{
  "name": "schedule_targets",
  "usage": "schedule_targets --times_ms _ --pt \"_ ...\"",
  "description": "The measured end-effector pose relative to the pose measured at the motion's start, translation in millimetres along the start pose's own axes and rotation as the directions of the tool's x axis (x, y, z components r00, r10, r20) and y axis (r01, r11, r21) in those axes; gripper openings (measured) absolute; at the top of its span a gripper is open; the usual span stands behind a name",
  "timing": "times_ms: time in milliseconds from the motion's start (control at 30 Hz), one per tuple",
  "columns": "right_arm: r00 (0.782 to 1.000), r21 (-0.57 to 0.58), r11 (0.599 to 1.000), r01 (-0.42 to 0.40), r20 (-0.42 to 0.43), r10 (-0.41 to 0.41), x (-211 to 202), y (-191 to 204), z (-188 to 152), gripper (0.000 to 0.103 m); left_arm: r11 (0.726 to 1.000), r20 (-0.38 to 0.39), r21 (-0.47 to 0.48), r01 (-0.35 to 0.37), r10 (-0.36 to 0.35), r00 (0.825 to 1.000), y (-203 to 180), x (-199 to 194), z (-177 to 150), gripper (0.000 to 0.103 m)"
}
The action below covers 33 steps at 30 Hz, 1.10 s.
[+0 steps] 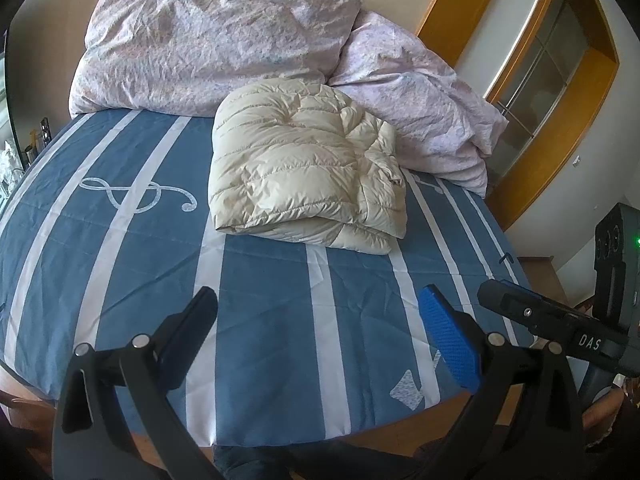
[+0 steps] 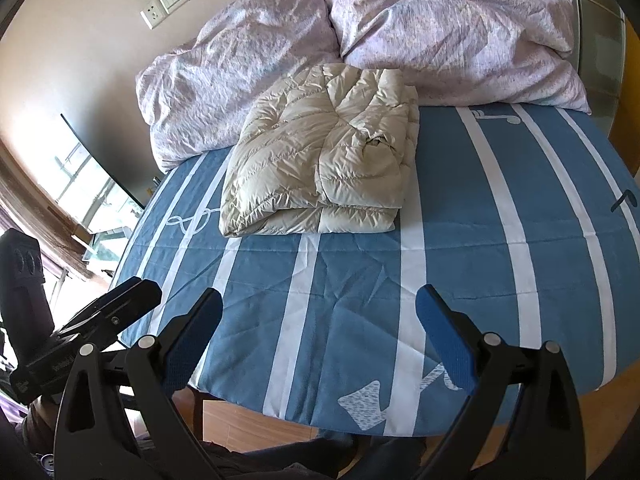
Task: Fold large clothes
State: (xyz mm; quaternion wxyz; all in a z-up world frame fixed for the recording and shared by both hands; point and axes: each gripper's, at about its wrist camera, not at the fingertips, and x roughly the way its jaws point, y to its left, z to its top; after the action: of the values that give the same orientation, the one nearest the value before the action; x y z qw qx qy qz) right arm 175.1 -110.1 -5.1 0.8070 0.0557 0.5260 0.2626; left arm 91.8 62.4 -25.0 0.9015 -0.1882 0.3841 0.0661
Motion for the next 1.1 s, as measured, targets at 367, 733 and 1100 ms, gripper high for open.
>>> schedule_targets --times_ms 367,733,1100 --pt "1.0 0.0 1.0 0.001 -0.002 -0.001 1.1 0.4 0.4 0.099 1.0 -0.011 -0.015 -0.001 0.001 1.0 2.1 5.0 0.6 0.1" --pt "1.0 0.001 1.0 0.001 -0.004 -0.001 2.9 0.3 1.5 0.099 1.0 -0.01 0.001 -0.01 0.01 1.0 1.7 7.5 2.7 0.1" --pt "1.0 -0.008 1.0 -0.002 -0.015 0.002 7.9 3.3 2.4 0.099 1.0 -0.014 -0.006 -0.017 0.017 1.0 4.5 8.1 3.2 0.1"
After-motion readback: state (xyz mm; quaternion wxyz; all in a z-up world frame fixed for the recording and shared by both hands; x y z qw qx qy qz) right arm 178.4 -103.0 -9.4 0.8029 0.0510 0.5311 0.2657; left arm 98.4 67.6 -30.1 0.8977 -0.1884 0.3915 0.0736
